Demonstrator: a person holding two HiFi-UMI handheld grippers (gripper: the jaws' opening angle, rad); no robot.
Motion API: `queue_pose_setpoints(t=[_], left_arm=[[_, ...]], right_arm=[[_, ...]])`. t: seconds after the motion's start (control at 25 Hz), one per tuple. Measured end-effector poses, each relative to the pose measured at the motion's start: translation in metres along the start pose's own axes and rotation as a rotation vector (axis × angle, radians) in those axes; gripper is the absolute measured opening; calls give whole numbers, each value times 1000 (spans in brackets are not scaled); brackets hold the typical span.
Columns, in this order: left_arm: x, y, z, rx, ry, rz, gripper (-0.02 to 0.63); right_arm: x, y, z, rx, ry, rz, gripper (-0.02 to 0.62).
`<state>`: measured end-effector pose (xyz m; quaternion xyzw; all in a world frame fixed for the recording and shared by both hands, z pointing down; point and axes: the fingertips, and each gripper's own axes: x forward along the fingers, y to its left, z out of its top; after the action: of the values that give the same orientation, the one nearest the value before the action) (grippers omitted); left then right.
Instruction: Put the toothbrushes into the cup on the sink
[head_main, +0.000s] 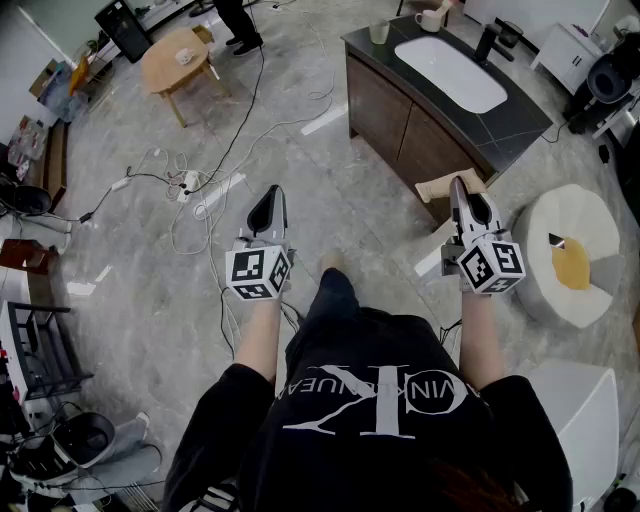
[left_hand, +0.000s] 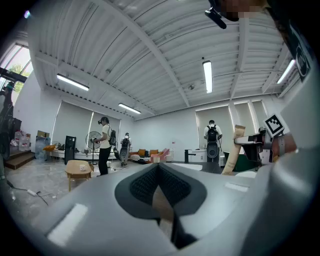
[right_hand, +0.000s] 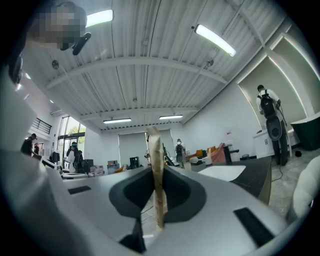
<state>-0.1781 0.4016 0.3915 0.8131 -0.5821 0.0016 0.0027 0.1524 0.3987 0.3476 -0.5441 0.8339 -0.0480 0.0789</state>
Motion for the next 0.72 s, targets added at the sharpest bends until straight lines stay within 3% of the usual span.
queue_pose_setpoints(t=[0.72], left_arm=[[5,-11,-4,-1,23,-8,12]], right_arm=[[-2,-8,-6,25,13,9,52]])
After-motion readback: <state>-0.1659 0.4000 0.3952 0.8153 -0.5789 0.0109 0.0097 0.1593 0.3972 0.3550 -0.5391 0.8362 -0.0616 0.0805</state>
